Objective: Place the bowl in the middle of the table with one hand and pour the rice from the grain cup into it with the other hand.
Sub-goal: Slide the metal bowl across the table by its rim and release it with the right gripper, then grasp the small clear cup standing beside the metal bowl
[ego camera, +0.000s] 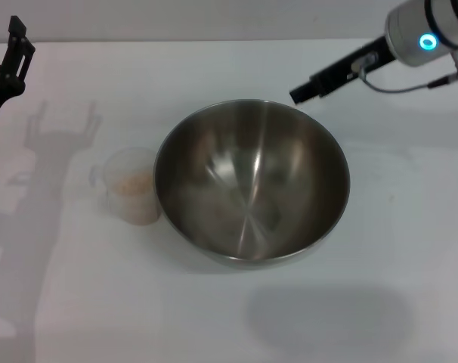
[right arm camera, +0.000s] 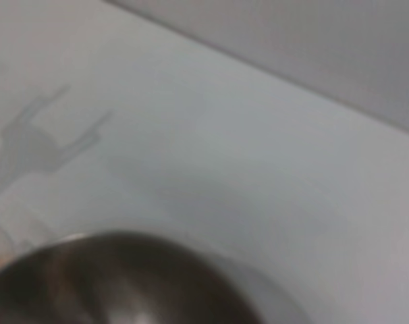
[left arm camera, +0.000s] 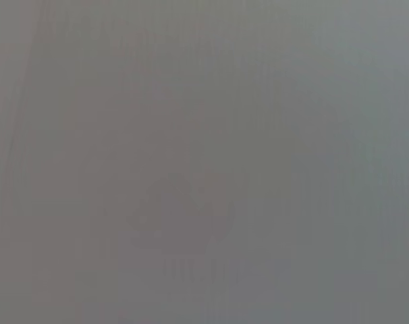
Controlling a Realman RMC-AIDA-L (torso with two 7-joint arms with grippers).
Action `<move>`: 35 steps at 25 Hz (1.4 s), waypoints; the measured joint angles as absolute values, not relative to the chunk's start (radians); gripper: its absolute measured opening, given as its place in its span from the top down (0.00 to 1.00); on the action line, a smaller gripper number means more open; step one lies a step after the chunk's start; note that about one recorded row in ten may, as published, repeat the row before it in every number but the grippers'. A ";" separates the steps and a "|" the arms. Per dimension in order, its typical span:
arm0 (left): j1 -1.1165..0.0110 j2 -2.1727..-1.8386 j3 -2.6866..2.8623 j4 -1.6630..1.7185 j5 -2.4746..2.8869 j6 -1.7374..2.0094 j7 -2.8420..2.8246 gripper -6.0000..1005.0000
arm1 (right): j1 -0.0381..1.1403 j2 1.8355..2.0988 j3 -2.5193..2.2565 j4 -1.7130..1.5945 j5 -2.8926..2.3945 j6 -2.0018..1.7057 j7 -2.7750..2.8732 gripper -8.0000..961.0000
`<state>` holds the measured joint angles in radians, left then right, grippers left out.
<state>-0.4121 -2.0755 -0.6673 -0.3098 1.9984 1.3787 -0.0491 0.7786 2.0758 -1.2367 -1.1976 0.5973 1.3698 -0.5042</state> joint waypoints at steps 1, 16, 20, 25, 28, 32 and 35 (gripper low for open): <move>-0.410 -2.075 -0.667 -0.310 1.997 1.379 -0.049 0.16 | 0.776 2.075 -1.239 -1.238 0.597 1.357 -0.519 0.53; -0.394 -2.074 -0.667 -0.307 1.994 1.380 -0.049 0.16 | 0.394 2.085 -1.721 -1.464 0.518 0.253 -0.657 0.53; -0.392 -2.073 -0.667 -0.307 1.994 1.385 -0.049 0.16 | 0.318 2.087 -1.852 -1.379 0.516 -0.138 -0.675 0.53; -0.392 -2.072 -0.669 -0.307 1.994 1.393 -0.049 0.16 | 0.301 2.087 -2.067 -1.044 0.527 -0.829 -0.591 0.53; -0.396 -2.073 -0.669 -0.307 1.994 1.394 -0.049 0.16 | 0.321 2.090 -2.180 -0.767 0.552 -1.237 -0.377 0.53; -0.398 -2.075 -0.664 -0.308 2.000 1.394 -0.049 0.16 | 0.321 2.091 -2.199 -0.638 0.611 -1.363 -0.189 0.53; -0.395 -2.074 -0.660 -0.309 2.002 1.399 -0.049 0.16 | 0.322 2.088 -2.172 -0.495 0.637 -1.392 -0.021 0.53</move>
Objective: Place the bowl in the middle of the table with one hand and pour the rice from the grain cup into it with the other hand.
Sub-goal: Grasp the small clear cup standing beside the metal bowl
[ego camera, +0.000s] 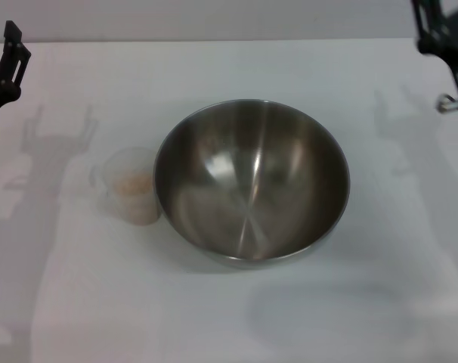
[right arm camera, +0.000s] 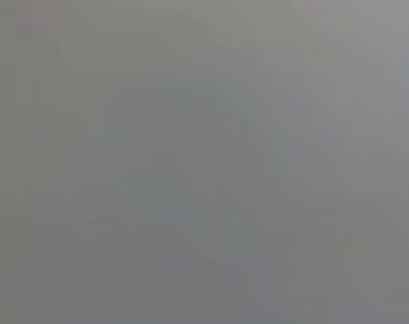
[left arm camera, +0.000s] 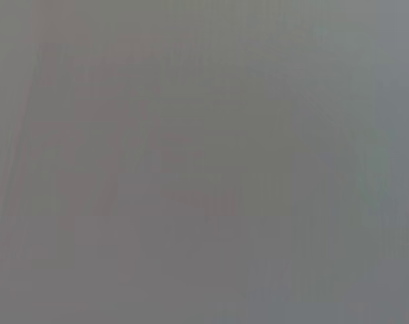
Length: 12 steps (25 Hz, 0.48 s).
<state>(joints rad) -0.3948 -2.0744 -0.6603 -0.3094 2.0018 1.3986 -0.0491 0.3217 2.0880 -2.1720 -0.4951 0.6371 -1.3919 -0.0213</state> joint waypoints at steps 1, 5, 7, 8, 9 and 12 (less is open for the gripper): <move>-0.395 -2.074 -0.660 -0.309 2.002 1.399 -0.049 0.16 | 0.333 2.082 -2.152 -0.401 0.637 -1.408 0.083 0.53; -0.366 -2.073 -0.654 -0.318 2.002 1.435 -0.049 0.16 | 0.362 2.075 -2.113 -0.272 0.639 -1.426 0.211 0.53; -0.357 -2.074 -0.650 -0.320 2.003 1.445 -0.049 0.16 | 0.382 2.072 -2.071 -0.216 0.641 -1.426 0.251 0.51; -0.357 -2.074 -0.650 -0.320 2.003 1.445 -0.049 0.16 | 0.390 2.073 -2.032 -0.195 0.641 -1.422 0.254 0.48; -0.357 -2.074 -0.650 -0.320 2.003 1.445 -0.049 0.16 | 0.393 2.074 -2.012 -0.189 0.641 -1.420 0.242 0.45; -0.296 -2.075 -0.575 -0.321 2.003 1.497 -0.049 0.16 | 0.396 2.077 -1.987 -0.181 0.641 -1.417 0.131 0.35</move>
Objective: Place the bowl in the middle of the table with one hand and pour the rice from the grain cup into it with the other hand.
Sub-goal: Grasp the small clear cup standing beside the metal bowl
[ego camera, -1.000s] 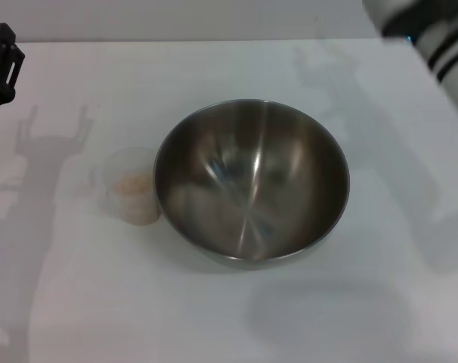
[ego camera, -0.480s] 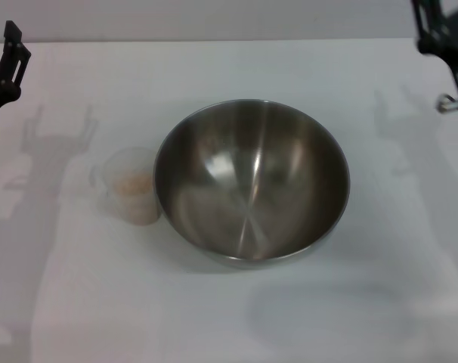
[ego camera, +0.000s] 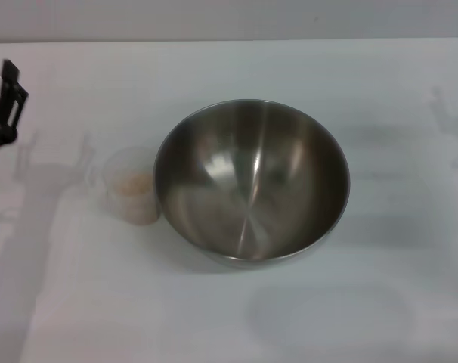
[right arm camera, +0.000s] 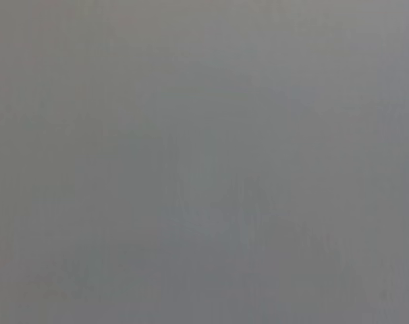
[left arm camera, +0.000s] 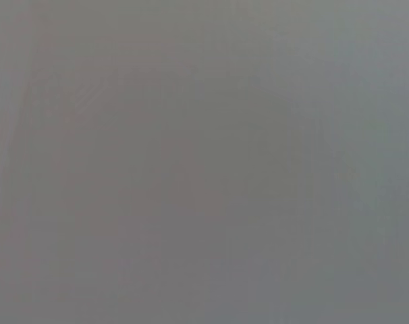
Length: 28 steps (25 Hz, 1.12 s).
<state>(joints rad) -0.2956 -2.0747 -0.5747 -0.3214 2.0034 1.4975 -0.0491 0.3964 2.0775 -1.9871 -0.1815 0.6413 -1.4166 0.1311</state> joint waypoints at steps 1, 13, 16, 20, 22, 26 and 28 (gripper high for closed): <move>-0.286 -2.075 -0.541 -0.319 2.003 1.501 -0.049 0.16 | 0.396 2.077 -1.987 -0.181 0.641 -1.417 0.131 0.31; -0.219 -2.076 -0.368 -0.304 2.005 1.496 -0.036 0.16 | 0.394 2.073 -1.974 -0.165 0.643 -1.413 0.084 0.19; -0.187 -2.076 -0.311 -0.288 2.005 1.489 -0.036 0.16 | 0.404 2.072 -1.973 -0.155 0.644 -1.407 0.076 0.19; -0.166 -2.078 -0.255 -0.273 2.005 1.458 -0.026 0.16 | 0.409 2.071 -1.971 -0.149 0.645 -1.401 0.074 0.19; -0.166 -2.078 -0.255 -0.273 2.005 1.458 -0.026 0.16 | 0.410 2.070 -1.965 -0.144 0.645 -1.401 0.073 0.19; -0.172 -2.079 -0.233 -0.286 2.005 1.395 0.010 0.16 | 0.411 2.070 -1.962 -0.137 0.645 -1.400 0.072 0.19; -0.178 -2.079 -0.233 -0.292 2.002 1.369 0.017 0.16 | 0.411 2.070 -1.962 -0.134 0.645 -1.400 0.072 0.19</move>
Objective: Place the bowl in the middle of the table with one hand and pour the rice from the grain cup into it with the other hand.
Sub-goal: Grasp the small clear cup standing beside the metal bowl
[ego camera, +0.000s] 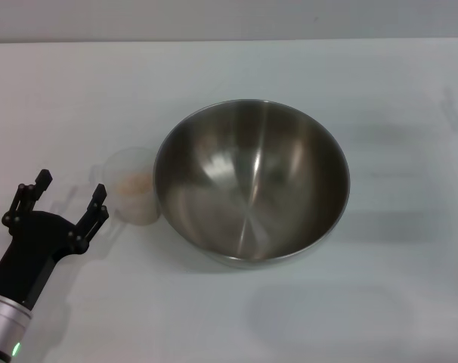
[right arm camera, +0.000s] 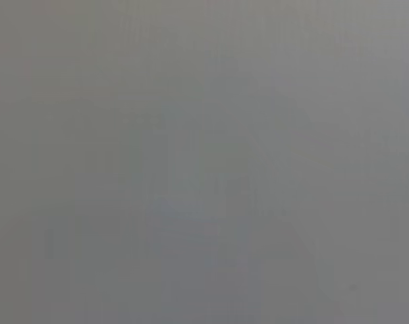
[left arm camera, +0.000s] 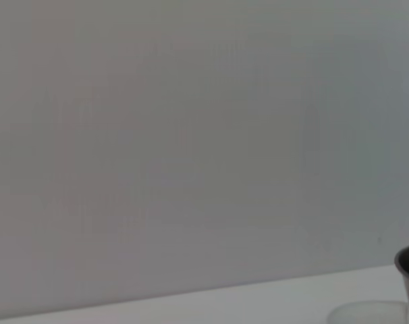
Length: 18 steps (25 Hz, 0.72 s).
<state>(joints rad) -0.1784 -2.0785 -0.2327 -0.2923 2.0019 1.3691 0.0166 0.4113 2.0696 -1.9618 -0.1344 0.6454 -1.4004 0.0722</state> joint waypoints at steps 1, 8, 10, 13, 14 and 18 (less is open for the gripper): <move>-0.185 -2.079 -0.235 -0.295 1.998 1.351 0.017 0.16 | 0.411 2.069 -1.962 -0.131 0.646 -1.400 0.072 0.19; -0.201 -2.079 -0.245 -0.290 1.994 1.318 0.017 0.16 | 0.402 2.070 -1.962 -0.130 0.642 -1.411 0.072 0.19; -0.201 -2.079 -0.249 -0.287 1.994 1.314 0.017 0.16 | 0.400 2.071 -1.962 -0.129 0.640 -1.412 0.072 0.19; -0.203 -2.077 -0.254 -0.284 1.994 1.306 0.017 0.16 | 0.398 2.071 -1.962 -0.128 0.640 -1.412 0.072 0.19; -0.204 -2.077 -0.258 -0.283 1.994 1.300 0.017 0.16 | 0.397 2.072 -1.962 -0.127 0.640 -1.412 0.072 0.19; -0.218 -2.077 -0.268 -0.273 1.994 1.276 0.017 0.16 | 0.397 2.072 -1.968 -0.127 0.639 -1.413 0.072 0.19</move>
